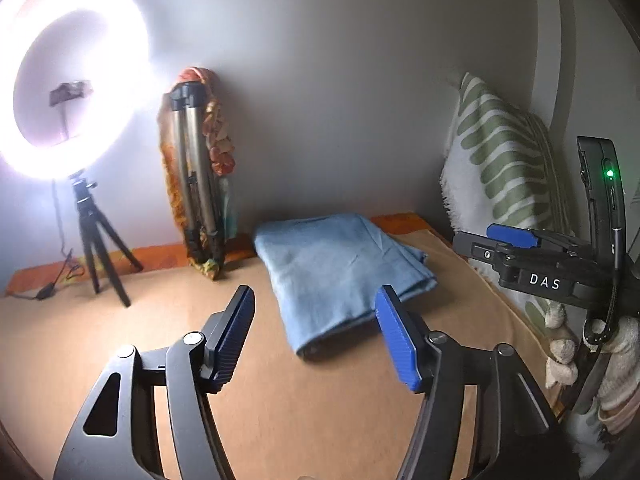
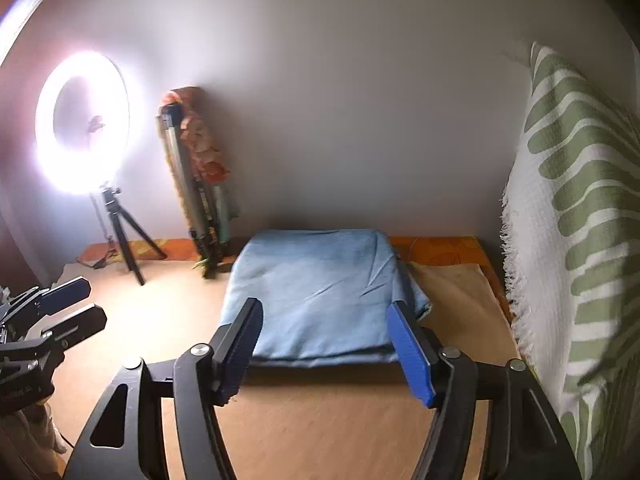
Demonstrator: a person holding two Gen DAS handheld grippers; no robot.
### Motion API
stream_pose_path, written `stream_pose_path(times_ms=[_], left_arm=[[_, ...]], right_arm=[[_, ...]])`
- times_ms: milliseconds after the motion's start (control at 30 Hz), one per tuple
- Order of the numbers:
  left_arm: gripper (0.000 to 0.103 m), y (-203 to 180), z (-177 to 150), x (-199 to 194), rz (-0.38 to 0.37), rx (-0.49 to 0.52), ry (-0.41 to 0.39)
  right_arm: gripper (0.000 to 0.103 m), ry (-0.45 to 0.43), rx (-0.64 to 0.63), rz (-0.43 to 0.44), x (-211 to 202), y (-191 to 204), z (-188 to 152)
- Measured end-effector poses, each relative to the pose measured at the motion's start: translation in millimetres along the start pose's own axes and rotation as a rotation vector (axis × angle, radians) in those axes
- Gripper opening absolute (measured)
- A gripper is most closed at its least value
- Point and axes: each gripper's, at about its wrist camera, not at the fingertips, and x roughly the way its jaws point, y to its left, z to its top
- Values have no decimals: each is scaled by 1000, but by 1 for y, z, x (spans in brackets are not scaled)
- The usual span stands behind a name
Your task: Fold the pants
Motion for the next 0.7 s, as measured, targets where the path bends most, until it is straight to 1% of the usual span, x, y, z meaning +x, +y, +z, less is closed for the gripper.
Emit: stream_pose_path(times_ms=[33, 133, 233, 333, 400, 500, 633, 700], left_arm=[[63, 0, -3, -8, 3, -1, -1], [65, 1, -14, -28, 8, -4, 6], [72, 1, -25, -46, 14, -9, 9], [73, 0, -35, -61, 38, 1, 0], [76, -1, -43, -70, 41, 5, 3], [77, -3, -49, -76, 43, 11, 8], [77, -9, -55, -83, 59, 41, 6], [80, -9, -58, -83, 54, 38, 19]], right_arm=[[75, -7, -8, -5, -8, 5, -3], [81, -36, -31, -28, -33, 21, -16], [82, -51, -36, -32, -51, 32, -30], [83, -56, -20, -24, -64, 38, -46], [85, -64, -17, -35, -70, 42, -55], [85, -70, -12, -53, -75, 45, -63], [96, -90, 16, -53, -84, 47, -73], [99, -111, 13, -74, -90, 49, -77]])
